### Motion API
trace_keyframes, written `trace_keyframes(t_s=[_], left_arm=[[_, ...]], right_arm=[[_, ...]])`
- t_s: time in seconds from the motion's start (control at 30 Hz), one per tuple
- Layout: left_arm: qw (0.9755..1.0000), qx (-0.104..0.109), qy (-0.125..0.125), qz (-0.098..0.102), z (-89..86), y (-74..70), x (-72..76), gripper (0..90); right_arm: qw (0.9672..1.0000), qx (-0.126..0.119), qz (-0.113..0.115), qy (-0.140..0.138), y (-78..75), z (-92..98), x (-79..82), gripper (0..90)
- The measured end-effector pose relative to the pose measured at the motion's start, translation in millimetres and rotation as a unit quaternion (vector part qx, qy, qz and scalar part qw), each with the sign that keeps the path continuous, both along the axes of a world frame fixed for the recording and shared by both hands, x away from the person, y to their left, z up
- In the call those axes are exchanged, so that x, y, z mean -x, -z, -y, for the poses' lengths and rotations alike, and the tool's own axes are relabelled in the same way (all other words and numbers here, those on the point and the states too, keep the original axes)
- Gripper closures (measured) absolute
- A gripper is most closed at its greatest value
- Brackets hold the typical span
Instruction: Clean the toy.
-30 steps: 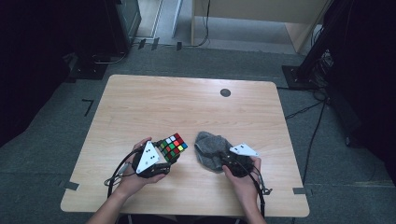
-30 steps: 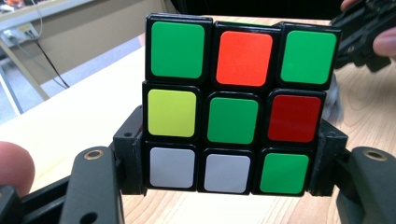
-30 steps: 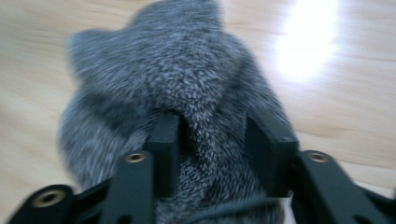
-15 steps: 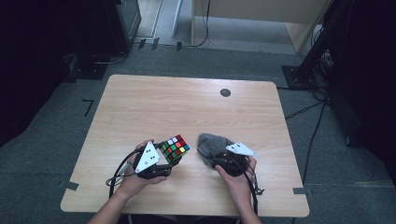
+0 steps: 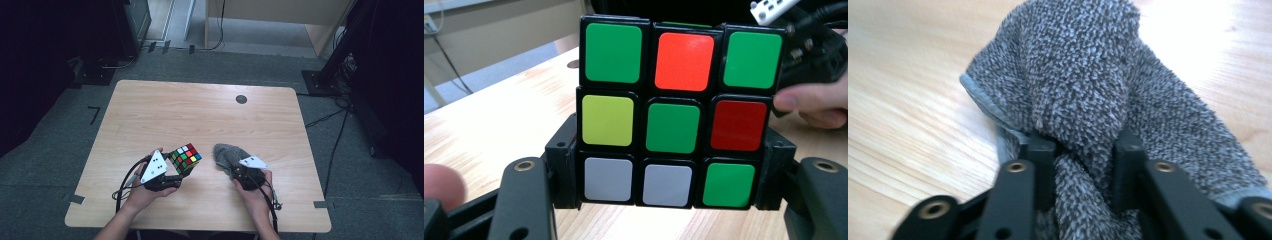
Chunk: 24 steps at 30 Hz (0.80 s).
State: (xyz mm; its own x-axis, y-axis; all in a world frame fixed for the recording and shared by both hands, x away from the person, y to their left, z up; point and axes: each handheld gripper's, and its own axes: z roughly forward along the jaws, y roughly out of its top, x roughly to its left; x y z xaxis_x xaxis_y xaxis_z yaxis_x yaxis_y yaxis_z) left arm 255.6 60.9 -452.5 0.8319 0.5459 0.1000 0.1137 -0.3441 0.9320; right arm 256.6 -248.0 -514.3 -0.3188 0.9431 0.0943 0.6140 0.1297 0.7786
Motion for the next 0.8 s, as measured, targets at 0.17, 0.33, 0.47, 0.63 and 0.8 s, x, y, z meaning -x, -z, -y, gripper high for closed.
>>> trace_keyframes(t_s=[0.17,0.33,0.47,0.63,0.8], left_arm=[[0.9998,-0.018,0.0,0.008,3.9,3.7,1.0,33.7],[0.9985,-0.051,0.014,0.013,15.4,10.0,5.2,33.7],[0.9972,-0.064,0.028,0.027,25.8,10.8,12.9,33.7],[0.9962,-0.062,0.033,0.05,26.6,4.6,20.3,34.0],[0.9973,-0.053,0.03,0.041,24.1,2.6,16.3,34.1]], right_arm=[[0.9944,-0.079,0.067,-0.023,-30.3,5.6,12.4,74.4],[0.9761,-0.148,0.127,-0.096,-77.6,-11.5,33.7,74.0],[0.9613,-0.174,0.134,-0.167,-94.8,-38.4,48.1,73.4],[0.9666,-0.173,0.114,-0.15,-83.3,-42.4,44.2,72.8],[0.9711,-0.176,0.107,-0.121,-78.4,-29.8,42.3,72.5]])
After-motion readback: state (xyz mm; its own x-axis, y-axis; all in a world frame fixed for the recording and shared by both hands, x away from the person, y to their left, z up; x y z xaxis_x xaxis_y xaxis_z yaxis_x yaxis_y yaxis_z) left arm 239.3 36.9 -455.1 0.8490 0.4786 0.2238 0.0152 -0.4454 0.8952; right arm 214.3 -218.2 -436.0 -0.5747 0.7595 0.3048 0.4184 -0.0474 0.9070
